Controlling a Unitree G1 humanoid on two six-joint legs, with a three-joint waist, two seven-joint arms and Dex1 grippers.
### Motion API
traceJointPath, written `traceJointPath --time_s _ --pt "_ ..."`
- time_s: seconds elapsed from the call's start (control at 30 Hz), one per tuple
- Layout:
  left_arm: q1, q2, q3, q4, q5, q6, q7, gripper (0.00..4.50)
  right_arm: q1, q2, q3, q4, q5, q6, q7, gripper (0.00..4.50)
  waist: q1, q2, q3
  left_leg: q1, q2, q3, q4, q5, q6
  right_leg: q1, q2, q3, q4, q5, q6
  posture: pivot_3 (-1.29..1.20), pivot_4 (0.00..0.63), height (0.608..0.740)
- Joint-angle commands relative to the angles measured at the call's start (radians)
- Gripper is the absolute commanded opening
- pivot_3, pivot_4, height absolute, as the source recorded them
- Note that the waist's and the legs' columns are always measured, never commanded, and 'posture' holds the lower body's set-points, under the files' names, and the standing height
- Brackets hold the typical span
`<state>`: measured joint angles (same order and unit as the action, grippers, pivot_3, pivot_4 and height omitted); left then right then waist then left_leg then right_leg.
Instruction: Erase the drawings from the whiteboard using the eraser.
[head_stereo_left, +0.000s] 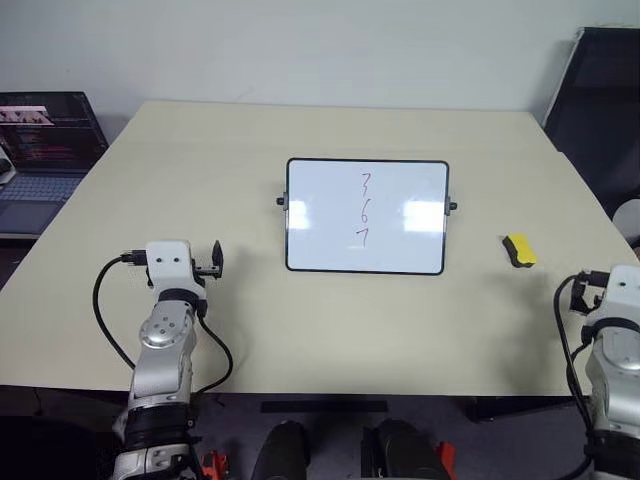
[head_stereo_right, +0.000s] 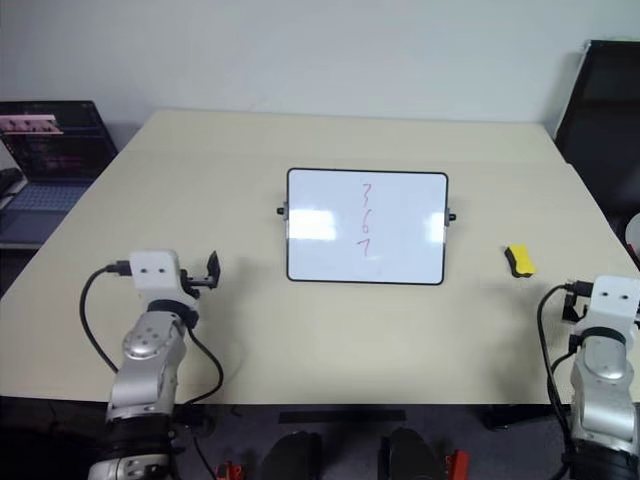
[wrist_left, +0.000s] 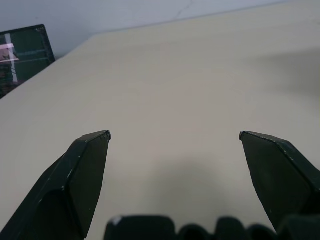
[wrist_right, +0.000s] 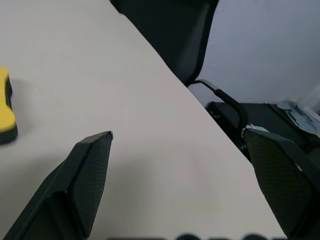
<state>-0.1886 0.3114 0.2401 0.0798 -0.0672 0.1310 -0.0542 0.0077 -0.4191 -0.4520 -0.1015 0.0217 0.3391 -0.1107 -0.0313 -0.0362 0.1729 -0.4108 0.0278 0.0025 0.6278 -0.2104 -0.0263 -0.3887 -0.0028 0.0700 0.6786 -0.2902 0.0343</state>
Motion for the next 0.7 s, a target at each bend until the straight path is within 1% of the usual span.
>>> traceJointPath --time_s 0.03,0.13,0.33,0.47,0.6,0.7 --pt "0.001 -0.010 -0.012 -0.053 0.003 0.000 0.001 4.50 -0.003 -0.012 -0.036 -0.074 0.001 0.026 0.003 4.46 -0.003 0.000 0.000 0.000 0.000 0.000 0.000 0.000 0.000 0.000 0.000 0.000 0.000 0.000 0.000 0.00 0.150 0.740" --pt "-0.009 -0.014 -0.012 -0.025 0.009 -0.013 0.006 4.50 -0.024 -0.022 -0.035 -0.044 -0.003 0.021 0.002 4.46 -0.003 0.000 0.000 0.002 0.001 0.000 0.001 0.000 0.000 0.001 0.000 0.001 0.000 -0.002 0.004 0.00 0.150 0.740" --pt "-0.056 -0.009 -0.021 -0.001 0.008 -0.013 -0.004 4.50 -0.073 -0.044 -0.035 -0.048 -0.003 0.035 0.016 4.46 0.000 0.000 0.000 0.002 0.000 0.001 0.001 0.000 0.000 0.001 0.001 0.001 0.001 -0.002 0.004 0.00 0.150 0.740" --pt "-0.087 0.019 0.005 0.020 -0.003 -0.017 -0.016 4.50 -0.089 -0.042 -0.035 -0.041 0.000 0.033 0.023 4.46 -0.001 0.000 0.000 0.002 0.000 0.001 0.000 0.000 0.000 0.001 0.000 0.001 0.000 -0.001 0.003 0.00 0.150 0.740" --pt "-0.121 0.066 0.012 0.011 -0.058 -0.004 -0.112 4.50 -0.099 -0.019 -0.002 -0.053 0.000 0.064 0.026 4.46 -0.001 0.000 0.000 0.001 0.000 0.001 0.000 0.000 0.000 0.001 0.001 0.000 0.000 -0.001 0.003 0.00 0.150 0.740" --pt "-0.153 0.109 -0.008 -0.068 -0.113 0.062 -0.211 4.50 -0.104 -0.025 0.011 -0.112 0.029 0.132 0.069 4.46 -0.001 0.000 0.000 0.001 0.000 0.001 0.000 0.000 0.000 0.001 0.000 0.000 0.001 -0.001 0.003 0.00 0.150 0.740"
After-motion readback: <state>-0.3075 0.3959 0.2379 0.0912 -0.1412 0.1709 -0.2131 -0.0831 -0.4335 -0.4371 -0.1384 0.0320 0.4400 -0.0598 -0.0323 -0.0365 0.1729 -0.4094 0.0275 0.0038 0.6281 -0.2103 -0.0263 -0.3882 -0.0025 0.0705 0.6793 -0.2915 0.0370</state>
